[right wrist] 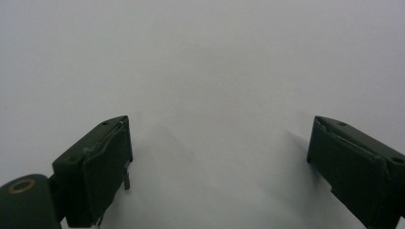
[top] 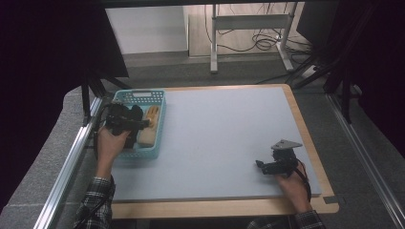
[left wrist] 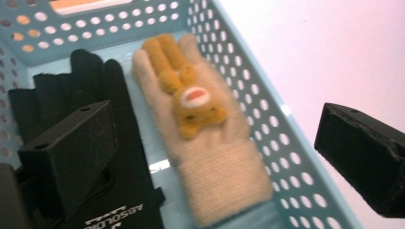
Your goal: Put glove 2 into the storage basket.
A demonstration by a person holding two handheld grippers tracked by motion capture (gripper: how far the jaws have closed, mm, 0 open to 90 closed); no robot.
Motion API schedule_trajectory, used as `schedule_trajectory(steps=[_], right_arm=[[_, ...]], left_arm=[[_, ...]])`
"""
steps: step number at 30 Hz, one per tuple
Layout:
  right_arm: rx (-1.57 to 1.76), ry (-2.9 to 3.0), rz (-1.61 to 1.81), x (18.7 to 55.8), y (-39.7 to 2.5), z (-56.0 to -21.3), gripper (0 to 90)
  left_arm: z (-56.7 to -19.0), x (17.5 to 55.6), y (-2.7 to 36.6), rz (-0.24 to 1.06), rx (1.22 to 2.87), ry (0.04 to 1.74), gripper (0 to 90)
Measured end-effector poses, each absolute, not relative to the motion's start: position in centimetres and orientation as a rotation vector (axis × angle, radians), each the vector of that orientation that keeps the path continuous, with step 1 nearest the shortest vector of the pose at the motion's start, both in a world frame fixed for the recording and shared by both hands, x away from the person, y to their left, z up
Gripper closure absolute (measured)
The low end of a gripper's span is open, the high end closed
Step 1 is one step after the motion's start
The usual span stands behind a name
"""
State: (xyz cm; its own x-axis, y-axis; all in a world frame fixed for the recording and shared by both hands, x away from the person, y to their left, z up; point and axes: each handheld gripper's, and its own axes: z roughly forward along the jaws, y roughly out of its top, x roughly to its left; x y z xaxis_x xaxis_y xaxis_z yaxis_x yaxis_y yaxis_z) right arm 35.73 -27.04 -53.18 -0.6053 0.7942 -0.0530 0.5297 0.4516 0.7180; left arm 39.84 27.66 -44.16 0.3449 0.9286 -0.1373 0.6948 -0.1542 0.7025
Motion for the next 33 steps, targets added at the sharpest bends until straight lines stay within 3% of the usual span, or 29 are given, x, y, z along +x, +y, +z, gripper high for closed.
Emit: schedule_trajectory(steps=[33], right_arm=[[1.12,2.324,0.951,35.7,-27.0,-53.2,7.8]], left_arm=[[-43.6,38.3,19.6,0.419,2.044,1.154,0.0]])
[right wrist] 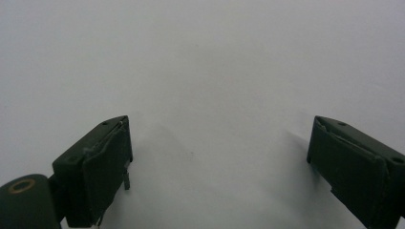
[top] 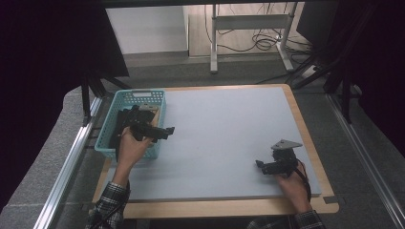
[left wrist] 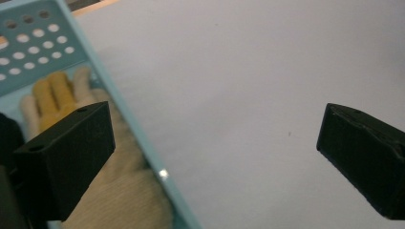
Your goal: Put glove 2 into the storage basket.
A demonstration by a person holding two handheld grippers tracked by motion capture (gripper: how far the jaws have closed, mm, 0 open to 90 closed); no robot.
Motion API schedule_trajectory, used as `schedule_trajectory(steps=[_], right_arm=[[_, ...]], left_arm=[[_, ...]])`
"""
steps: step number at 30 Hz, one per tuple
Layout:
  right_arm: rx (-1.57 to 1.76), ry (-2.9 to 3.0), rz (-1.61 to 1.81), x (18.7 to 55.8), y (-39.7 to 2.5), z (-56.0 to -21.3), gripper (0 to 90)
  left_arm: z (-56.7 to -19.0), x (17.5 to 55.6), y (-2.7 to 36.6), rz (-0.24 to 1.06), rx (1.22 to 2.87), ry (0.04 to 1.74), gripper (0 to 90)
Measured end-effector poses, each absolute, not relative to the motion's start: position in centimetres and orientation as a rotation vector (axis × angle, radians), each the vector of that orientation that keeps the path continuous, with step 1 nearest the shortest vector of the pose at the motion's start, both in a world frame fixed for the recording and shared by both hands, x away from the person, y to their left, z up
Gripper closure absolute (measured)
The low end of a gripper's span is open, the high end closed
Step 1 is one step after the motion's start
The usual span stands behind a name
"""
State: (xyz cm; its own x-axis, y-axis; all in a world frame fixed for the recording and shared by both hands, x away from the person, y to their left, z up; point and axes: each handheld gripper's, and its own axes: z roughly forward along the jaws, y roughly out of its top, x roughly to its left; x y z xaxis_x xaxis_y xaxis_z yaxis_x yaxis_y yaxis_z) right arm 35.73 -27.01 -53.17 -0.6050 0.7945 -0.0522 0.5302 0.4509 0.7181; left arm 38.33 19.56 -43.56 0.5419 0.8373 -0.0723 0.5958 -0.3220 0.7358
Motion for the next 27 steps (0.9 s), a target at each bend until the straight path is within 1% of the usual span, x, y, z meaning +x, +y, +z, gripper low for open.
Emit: schedule_trajectory(steps=[14,27], right_arm=[[1.119,2.324,0.95,35.7,-27.0,-53.2,7.8],[1.115,2.325,0.949,35.7,-27.0,-53.2,7.7]], left_arm=[[-44.5,37.6,15.6,0.396,2.086,1.034,0.0],[-46.3,36.8,13.5,0.347,2.082,0.979,0.0]])
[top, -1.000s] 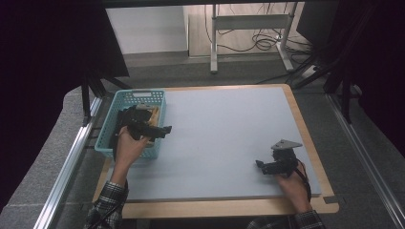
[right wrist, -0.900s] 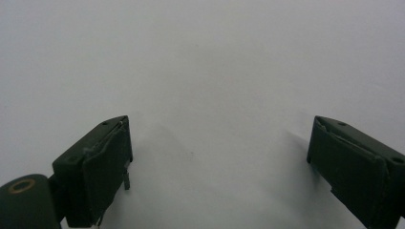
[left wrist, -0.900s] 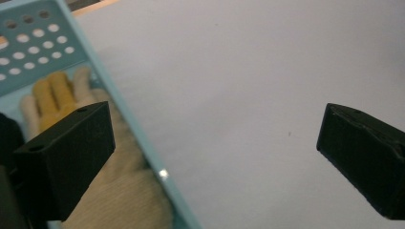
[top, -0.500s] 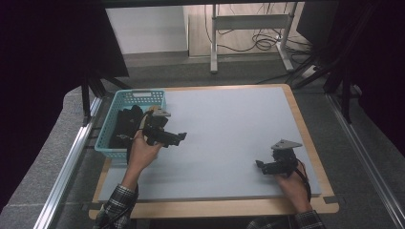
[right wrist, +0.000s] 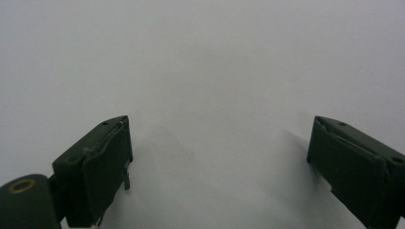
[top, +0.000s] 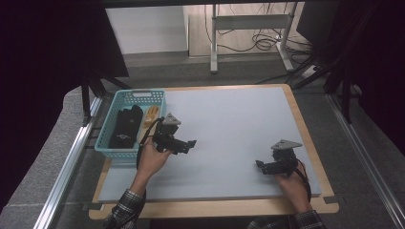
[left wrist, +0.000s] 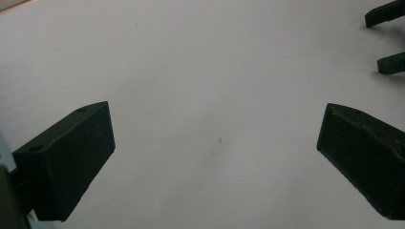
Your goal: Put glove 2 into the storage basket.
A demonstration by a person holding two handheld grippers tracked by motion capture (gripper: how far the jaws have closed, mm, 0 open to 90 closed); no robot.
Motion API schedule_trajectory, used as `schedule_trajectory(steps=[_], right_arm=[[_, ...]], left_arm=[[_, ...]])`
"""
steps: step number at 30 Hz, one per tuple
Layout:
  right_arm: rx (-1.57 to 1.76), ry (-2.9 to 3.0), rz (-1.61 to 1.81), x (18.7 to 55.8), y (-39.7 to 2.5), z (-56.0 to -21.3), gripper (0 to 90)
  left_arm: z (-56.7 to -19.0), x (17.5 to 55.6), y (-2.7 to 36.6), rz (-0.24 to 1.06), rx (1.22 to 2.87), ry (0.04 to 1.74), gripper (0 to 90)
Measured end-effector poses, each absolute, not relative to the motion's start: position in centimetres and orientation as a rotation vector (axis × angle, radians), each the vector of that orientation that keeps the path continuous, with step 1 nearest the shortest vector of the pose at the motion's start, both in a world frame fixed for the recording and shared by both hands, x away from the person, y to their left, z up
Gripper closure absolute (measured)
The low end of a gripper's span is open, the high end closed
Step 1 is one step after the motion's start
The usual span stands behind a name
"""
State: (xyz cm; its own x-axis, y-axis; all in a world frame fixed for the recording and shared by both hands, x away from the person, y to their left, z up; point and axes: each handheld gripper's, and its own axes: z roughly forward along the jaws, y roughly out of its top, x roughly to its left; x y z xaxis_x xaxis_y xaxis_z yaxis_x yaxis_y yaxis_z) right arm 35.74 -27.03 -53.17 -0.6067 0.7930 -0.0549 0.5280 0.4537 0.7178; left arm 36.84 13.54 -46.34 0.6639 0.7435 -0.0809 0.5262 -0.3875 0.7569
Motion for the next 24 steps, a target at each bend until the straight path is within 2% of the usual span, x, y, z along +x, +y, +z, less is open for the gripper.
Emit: schedule_trajectory(steps=[24], right_arm=[[1.117,2.324,0.95,35.7,-27.0,-53.2,7.7]], left_arm=[[-49.2,34.6,9.2,0.26,2.116,0.857,0.0]])
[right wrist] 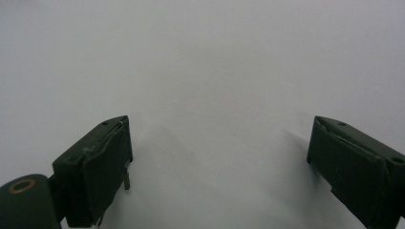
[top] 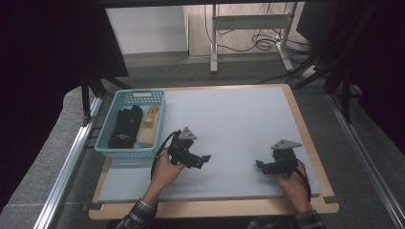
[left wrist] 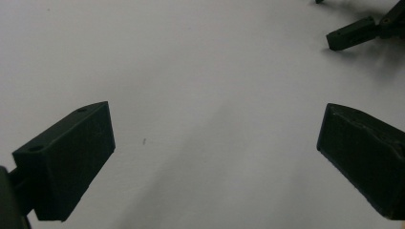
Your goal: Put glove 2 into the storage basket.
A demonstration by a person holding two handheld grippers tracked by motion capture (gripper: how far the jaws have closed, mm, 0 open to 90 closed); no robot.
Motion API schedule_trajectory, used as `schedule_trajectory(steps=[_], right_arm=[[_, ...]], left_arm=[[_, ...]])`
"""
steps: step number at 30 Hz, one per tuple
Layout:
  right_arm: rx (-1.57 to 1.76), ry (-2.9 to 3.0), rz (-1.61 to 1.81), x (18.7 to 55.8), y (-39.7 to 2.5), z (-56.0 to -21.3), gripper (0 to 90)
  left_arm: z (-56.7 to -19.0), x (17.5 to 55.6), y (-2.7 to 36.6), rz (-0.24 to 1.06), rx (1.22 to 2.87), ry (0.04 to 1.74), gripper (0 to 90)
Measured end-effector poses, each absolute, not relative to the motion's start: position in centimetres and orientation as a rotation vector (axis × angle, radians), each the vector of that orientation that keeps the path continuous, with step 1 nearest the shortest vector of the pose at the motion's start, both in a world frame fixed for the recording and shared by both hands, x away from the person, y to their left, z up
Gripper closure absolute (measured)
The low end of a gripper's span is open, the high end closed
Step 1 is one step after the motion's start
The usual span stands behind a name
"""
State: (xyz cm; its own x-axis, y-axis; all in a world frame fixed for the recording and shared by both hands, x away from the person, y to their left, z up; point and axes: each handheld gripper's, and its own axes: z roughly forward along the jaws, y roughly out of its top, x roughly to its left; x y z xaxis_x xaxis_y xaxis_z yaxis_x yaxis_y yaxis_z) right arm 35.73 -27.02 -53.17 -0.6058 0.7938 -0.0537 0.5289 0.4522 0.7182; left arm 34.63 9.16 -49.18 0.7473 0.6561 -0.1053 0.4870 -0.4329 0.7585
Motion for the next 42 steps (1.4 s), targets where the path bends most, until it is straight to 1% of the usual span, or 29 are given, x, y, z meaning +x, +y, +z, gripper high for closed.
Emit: schedule_trajectory(steps=[12,19,27,40,42], right_arm=[[1.119,2.324,0.95,35.7,-27.0,-53.2,7.8],[1.117,2.324,0.95,35.7,-27.0,-53.2,7.8],[1.117,2.324,0.95,35.7,-27.0,-53.2,7.8],[1.119,2.324,0.95,35.7,-27.0,-53.2,7.8],[1.117,2.324,0.95,35.7,-27.0,-53.2,7.7]], left_arm=[[-50.5,33.3,8.5,0.252,2.123,0.838,0.0],[-51.4,32.9,8.4,0.283,2.145,0.836,0.0],[-52.7,32.4,8.1,0.274,2.163,0.834,0.0],[-54.5,32.0,7.1,0.262,2.234,0.826,0.0],[-54.5,31.9,6.8,0.288,2.25,0.822,0.0]])
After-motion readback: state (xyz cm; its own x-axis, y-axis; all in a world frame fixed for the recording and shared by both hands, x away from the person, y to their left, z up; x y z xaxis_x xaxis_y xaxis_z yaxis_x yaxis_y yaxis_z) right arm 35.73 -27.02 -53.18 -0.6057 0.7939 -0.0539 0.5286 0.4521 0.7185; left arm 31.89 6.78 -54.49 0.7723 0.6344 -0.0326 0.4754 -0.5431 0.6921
